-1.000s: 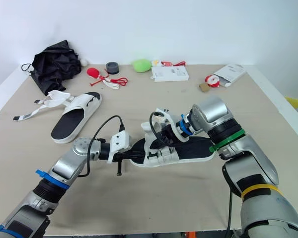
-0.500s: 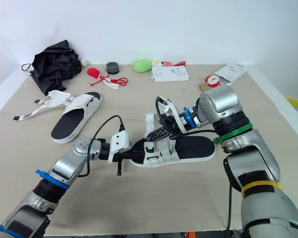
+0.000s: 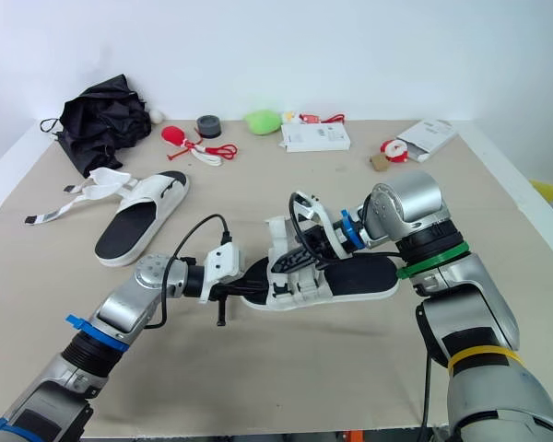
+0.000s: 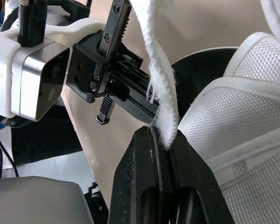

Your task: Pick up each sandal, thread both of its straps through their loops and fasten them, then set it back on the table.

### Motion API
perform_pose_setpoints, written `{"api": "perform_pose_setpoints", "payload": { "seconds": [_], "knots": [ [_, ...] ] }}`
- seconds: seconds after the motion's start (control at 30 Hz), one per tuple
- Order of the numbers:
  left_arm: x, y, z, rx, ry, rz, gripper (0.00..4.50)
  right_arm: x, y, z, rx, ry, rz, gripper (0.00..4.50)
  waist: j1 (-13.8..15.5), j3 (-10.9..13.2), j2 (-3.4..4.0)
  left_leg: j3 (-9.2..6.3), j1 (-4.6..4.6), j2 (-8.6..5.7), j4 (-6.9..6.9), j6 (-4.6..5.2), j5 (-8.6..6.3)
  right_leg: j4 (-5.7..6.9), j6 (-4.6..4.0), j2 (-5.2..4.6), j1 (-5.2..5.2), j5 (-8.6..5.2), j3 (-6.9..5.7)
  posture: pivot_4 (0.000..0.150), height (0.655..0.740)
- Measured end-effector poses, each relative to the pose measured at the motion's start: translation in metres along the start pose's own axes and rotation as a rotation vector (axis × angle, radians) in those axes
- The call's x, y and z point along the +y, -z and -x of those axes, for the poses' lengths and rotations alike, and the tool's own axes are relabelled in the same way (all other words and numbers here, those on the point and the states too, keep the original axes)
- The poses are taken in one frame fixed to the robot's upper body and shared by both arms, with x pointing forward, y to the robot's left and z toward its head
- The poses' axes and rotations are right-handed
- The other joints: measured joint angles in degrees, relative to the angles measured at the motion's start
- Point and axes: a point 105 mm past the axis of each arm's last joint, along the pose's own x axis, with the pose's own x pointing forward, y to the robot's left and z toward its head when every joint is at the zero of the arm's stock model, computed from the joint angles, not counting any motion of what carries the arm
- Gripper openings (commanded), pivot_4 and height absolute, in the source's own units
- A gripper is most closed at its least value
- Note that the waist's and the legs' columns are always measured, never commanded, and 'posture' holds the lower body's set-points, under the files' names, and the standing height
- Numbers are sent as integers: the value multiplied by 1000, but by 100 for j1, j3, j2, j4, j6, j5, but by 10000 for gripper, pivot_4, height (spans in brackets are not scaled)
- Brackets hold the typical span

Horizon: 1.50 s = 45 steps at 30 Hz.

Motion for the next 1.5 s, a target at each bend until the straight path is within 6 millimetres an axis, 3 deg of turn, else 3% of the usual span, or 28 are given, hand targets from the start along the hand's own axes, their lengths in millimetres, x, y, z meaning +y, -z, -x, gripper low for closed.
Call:
{"api": "perform_pose_setpoints", "payload": {
  "seconds": [0.53, 0.8, 1.1, 1.2, 1.4, 1.5],
  "knots": [
    [-1, 0, 0, -2, -4, 0, 0, -6, 13, 0, 25, 15, 20, 1135, 1, 0, 0, -1, 0, -2, 0, 0, 0, 0, 1, 1, 2, 0, -1, 1500, 7400],
    [-3, -2, -3, -7, 8, 0, 0, 17, 31, 1, 88, -71, 302, 1135, 15, -1, 0, -21, 1, -20, 13, 11, -24, -2, 29, -7, 20, -16, -6, 1500, 7400],
    [-3, 0, -4, -3, 9, 7, 0, 7, 40, -11, 144, 10, 418, 1135, 9, -29, -7, -27, 5, -19, 32, 13, -33, -1, 27, -11, 30, -18, -13, 1500, 7400],
    [-3, 0, -5, -2, 11, 8, 0, 10, 43, -10, 146, -2, 443, 10419, 12, -41, -8, -28, 7, -19, 32, 12, -34, -1, 26, -13, 31, -19, -14, 1500, 7400],
    [-6, -2, -8, -11, 24, 7, 0, 25, 55, 4, 137, -60, 482, 39223, 47, -44, -10, -31, 0, -22, 52, 16, -57, -4, 30, -27, 37, -24, -20, 1500, 7400],
    [-5, -2, -9, -12, 26, 8, 0, 27, 56, 10, 75, -69, 446, 39223, 54, -44, -11, -32, -5, -22, 66, 21, -64, -4, 32, -33, 38, -23, -24, 1500, 7400]
  ]
}}
